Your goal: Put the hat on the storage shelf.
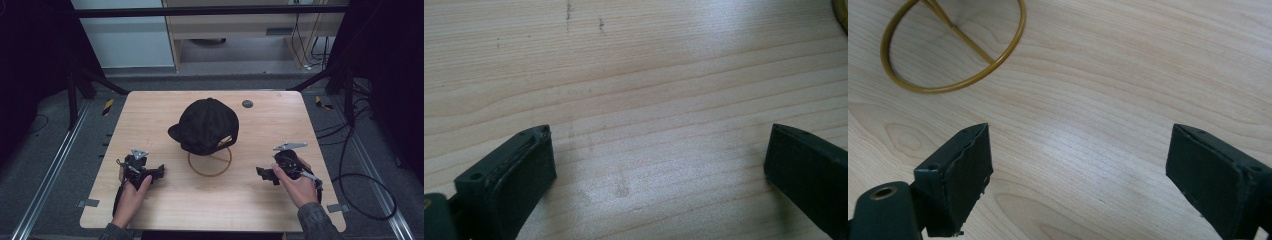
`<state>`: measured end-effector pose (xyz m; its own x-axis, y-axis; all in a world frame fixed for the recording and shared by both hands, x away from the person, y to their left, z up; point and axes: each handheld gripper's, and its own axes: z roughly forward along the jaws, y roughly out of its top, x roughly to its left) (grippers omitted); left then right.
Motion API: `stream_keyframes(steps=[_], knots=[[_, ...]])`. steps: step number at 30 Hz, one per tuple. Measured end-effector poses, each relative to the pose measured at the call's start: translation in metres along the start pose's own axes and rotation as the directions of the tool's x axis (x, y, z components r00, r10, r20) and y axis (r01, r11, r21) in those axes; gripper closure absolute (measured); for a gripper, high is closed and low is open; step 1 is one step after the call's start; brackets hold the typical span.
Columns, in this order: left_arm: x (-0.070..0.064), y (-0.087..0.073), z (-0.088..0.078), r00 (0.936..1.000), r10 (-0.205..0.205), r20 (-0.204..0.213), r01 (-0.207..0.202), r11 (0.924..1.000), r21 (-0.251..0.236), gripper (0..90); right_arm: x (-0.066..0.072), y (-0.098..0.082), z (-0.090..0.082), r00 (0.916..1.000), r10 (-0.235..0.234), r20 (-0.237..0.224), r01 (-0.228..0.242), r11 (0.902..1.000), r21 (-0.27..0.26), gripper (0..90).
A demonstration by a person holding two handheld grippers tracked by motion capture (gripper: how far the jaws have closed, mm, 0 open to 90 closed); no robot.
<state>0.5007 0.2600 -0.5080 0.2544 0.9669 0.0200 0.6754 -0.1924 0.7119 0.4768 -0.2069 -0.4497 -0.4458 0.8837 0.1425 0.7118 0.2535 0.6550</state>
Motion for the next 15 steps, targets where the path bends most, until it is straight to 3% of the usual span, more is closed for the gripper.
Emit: stream_keyframes(steps=[15], knots=[[0.0, 0.0, 0.0, 1.0, 0.0, 0.0, 0.0, 1.0, 0.0, 0.0, 0.006, -0.017, 0.029, 0.9999, 0.0, -0.014, 0.0, 1.0, 0.005, 12.1]])
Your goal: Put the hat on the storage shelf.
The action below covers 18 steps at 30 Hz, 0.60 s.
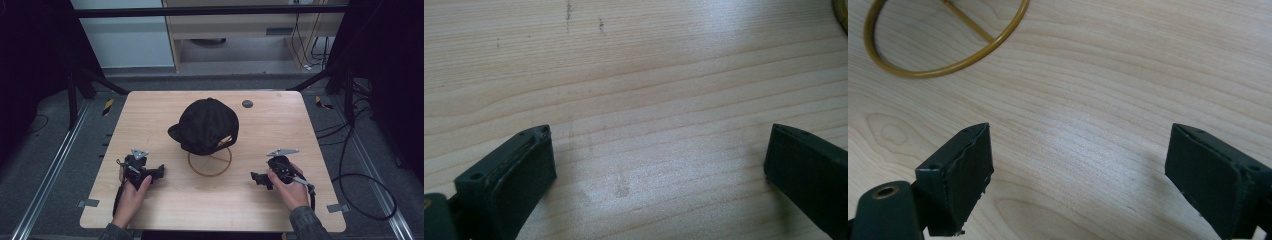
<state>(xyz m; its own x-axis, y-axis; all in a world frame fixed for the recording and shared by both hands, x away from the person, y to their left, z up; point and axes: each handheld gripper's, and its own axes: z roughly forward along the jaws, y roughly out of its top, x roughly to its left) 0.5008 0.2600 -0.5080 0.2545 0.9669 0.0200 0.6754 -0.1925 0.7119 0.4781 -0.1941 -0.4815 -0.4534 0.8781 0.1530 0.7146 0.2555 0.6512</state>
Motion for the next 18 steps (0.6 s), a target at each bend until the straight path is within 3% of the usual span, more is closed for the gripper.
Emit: stream_keyframes(steps=[11, 16, 18], knots=[[0.005, 0.002, 0.002, 0.9999, 0.01, 0.01, -0.01, 1.0, 0.0, 0.0, 0.002, -0.005, 0.02, 0.9997, -0.002, 0.025, 0.003, 0.9993, -0.036, 11.4], [0.007, 0.003, 0.003, 0.9999, 0.008, 0.008, -0.008, 1.0, -0.001, 0.0, 0.007, -0.009, 0.026, 0.9952, -0.04, 0.09, 0.046, 0.9965, -0.069, 8.1], [0.007, 0.003, 0.003, 0.9999, 0.007, 0.008, -0.007, 1.0, -0.001, 0.0, 0.009, -0.009, 0.027, 0.9947, -0.04, 0.095, 0.047, 0.9965, -0.069, 7.7]])
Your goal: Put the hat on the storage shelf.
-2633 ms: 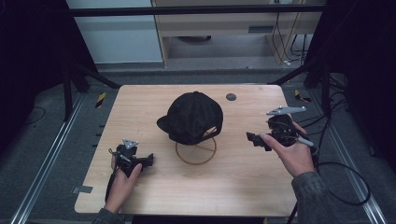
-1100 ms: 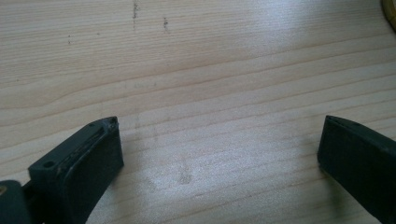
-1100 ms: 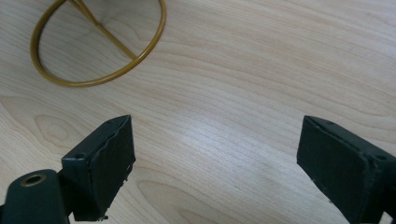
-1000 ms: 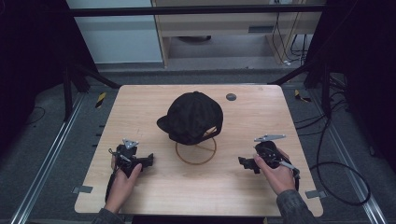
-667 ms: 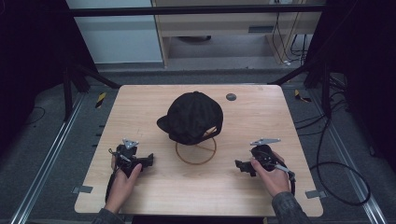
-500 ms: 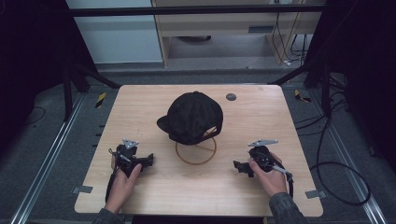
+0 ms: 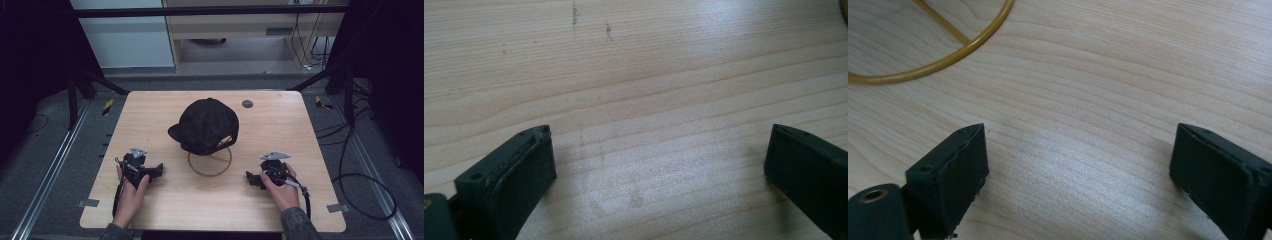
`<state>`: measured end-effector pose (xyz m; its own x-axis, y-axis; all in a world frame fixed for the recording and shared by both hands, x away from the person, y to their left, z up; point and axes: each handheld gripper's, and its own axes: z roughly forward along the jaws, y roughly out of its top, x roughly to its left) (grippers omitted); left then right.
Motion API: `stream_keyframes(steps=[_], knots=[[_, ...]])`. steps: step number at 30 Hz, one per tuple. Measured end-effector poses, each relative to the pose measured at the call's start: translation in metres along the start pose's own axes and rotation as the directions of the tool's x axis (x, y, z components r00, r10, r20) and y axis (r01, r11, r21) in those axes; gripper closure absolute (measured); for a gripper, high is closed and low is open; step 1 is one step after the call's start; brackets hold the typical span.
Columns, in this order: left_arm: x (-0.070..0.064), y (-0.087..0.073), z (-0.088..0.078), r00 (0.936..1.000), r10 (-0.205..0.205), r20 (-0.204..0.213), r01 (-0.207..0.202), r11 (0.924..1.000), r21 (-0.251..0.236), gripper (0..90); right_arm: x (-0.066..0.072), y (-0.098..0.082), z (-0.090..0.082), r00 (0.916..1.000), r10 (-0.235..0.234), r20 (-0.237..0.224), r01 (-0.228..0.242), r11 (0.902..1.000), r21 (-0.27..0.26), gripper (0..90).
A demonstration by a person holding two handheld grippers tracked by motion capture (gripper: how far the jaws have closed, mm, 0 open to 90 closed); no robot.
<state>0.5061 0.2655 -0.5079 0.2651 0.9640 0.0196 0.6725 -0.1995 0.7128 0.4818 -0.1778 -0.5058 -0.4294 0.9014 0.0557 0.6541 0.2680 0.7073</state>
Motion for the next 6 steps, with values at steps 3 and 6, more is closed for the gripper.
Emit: stream_keyframes(steps=[3, 6], knots=[[0.0, 0.0, -0.0001, 1.0, 0.0, -0.001, 0.0, 1.0, 0.0, 0.0, 0.0052, -0.005, 0.0039, 0.9979, -0.047, 0.046, 0.048, 0.9983, -0.031, 4.8], [0.0, -0.0001, -0.0001, 1.0, 0.0, -0.002, 0.0, 1.0, 0.0, 0.0, 0.0053, -0.0053, 0.0038, 0.998, -0.045, 0.043, 0.047, 0.9984, -0.031, 4.8]])
